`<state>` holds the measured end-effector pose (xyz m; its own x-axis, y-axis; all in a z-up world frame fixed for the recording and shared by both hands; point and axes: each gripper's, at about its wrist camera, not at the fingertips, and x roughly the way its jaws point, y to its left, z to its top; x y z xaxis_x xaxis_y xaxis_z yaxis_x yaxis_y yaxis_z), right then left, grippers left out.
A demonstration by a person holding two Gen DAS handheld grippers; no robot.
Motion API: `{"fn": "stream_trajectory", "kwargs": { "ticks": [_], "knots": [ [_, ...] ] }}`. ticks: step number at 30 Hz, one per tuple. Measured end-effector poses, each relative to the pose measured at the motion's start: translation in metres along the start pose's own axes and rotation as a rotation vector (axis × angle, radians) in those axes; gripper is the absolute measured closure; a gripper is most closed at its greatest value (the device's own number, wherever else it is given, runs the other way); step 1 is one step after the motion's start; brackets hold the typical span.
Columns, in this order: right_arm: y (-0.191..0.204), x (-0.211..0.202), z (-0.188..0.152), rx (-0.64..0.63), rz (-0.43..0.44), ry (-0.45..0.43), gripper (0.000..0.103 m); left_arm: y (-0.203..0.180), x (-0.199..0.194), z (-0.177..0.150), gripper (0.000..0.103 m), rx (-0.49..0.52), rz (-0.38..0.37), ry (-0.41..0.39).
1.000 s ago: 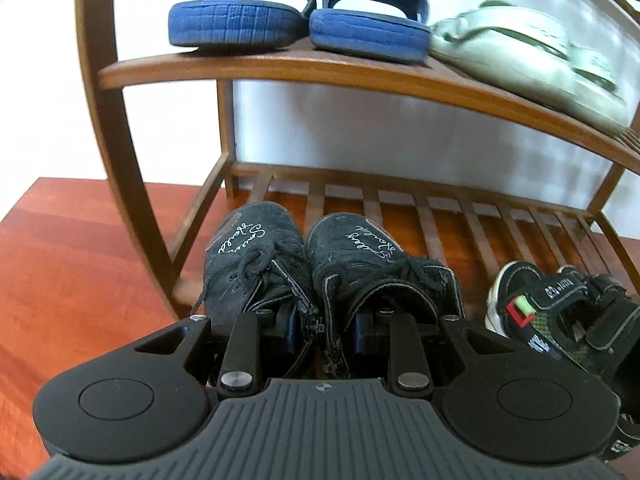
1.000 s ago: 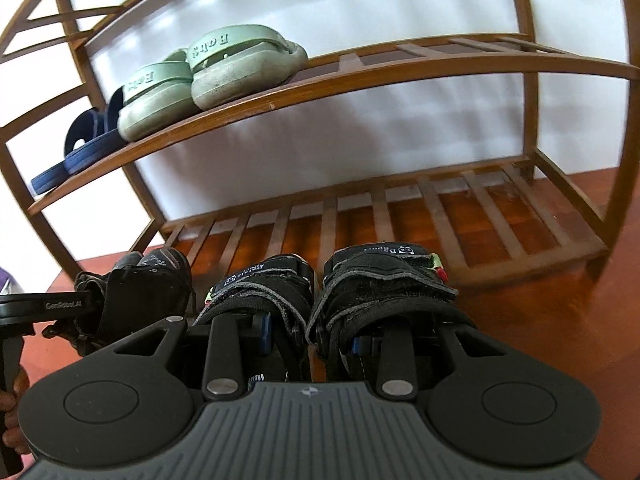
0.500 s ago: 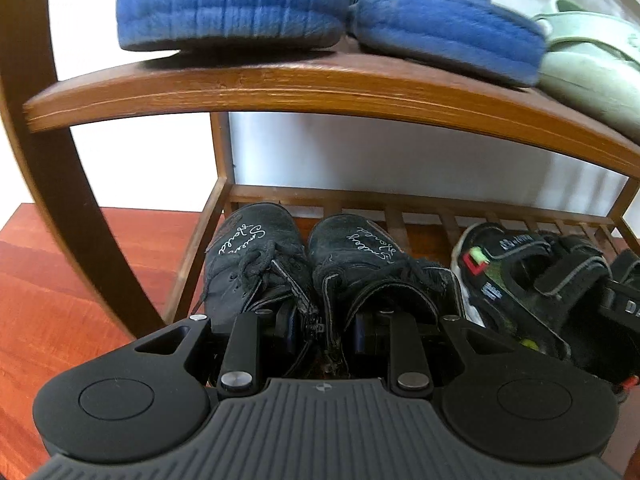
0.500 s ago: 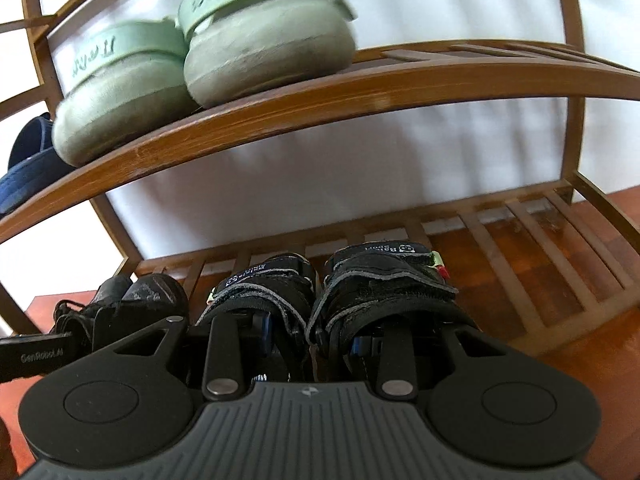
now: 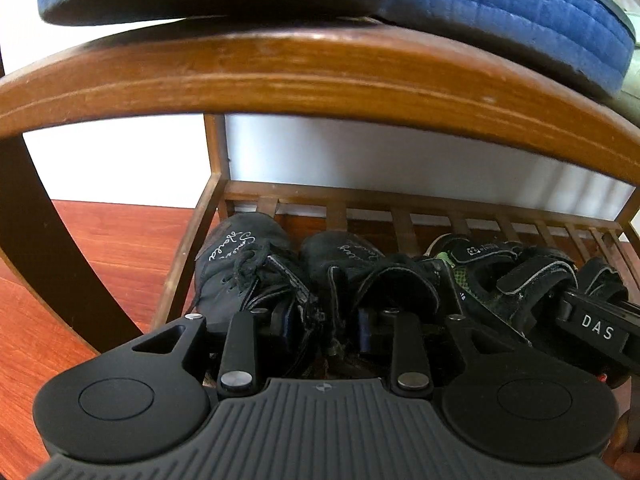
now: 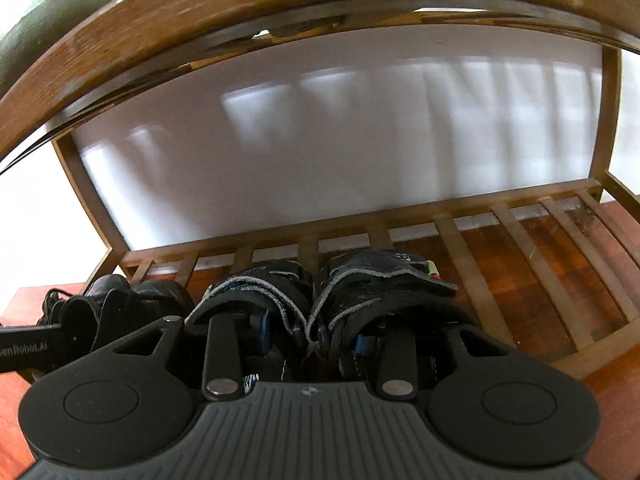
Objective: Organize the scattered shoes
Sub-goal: 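Carry both black pairs into the lower shelf of the wooden rack, then open both tools to release the black pairs on the lower shelf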
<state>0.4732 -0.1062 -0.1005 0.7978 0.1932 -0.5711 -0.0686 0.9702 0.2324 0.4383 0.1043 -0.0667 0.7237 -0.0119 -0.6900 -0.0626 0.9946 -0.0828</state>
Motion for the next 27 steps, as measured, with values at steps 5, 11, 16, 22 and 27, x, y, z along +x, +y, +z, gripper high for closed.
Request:
{"fn": "stream_trajectory", "kwargs": {
  "ticks": [5,11,16,22,27],
  "knots": [
    [-0.007,-0.016,0.004,0.011,0.038,0.018,0.051,-0.004,-0.018,-0.001,0.041,0.010,-0.025,-0.022],
    [-0.010,-0.050,0.005,-0.015,0.069,0.008,0.038,-0.007,-0.046,-0.009,0.035,0.019,-0.023,-0.045],
    [-0.009,-0.081,0.002,-0.059,0.080,-0.007,0.030,-0.009,-0.069,-0.019,0.030,0.020,-0.024,-0.063],
    [-0.001,-0.116,-0.014,-0.147,0.061,-0.030,0.017,-0.007,-0.083,-0.043,0.027,-0.026,-0.032,-0.013],
    [0.000,-0.124,-0.031,-0.159,0.041,0.006,0.017,-0.005,-0.078,-0.055,0.027,-0.024,-0.022,0.019]
  ]
}}
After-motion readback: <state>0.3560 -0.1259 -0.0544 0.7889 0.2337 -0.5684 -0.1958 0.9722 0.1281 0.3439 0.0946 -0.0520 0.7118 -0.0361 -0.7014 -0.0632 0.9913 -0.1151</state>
